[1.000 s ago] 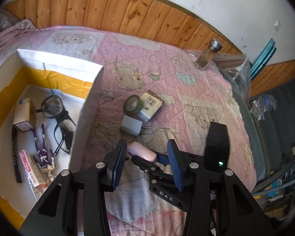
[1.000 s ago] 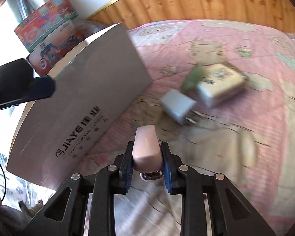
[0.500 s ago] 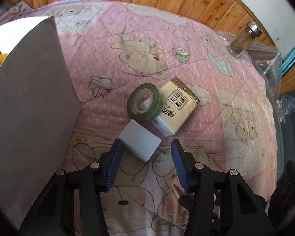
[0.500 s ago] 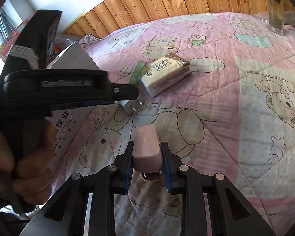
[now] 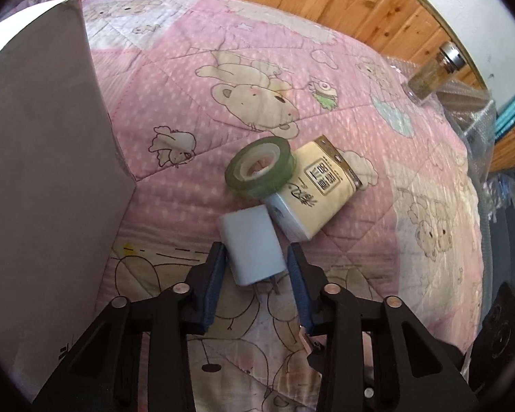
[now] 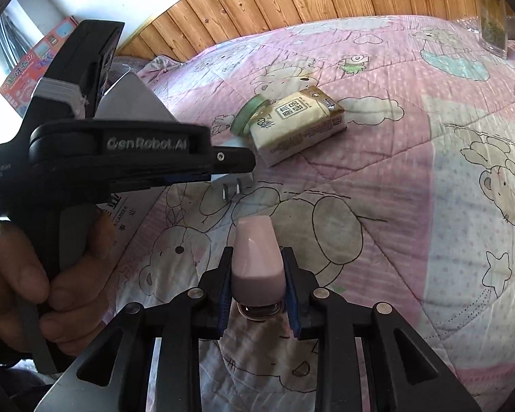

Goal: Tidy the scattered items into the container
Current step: 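Grasp the white charger plug with the left tool while the right tool holds the stapler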

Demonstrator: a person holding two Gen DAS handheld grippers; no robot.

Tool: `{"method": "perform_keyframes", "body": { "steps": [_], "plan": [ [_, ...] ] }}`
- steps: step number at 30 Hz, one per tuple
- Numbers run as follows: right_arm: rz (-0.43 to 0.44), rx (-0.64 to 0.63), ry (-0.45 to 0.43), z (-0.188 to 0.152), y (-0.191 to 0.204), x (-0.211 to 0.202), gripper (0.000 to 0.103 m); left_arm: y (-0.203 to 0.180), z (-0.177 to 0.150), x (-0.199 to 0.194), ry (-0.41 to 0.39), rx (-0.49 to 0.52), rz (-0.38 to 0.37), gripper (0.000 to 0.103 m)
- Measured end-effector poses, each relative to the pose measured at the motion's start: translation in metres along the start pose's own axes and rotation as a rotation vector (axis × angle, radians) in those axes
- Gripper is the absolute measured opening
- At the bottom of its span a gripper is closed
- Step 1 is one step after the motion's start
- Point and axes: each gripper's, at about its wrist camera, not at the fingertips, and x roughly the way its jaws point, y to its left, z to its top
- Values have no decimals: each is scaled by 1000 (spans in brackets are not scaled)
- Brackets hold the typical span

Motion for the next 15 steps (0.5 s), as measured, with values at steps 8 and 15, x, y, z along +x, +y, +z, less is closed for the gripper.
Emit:
{"method": "perform_keyframes", "body": {
  "steps": [8,15],
  "plan": [
    [-11,-8,-27,2,10,5,28,-7,1,-1,-39,72,71,46],
    [-18,-4,-27,2,16,2,27,-10,2,9,-30,113,95,31]
  ]
}}
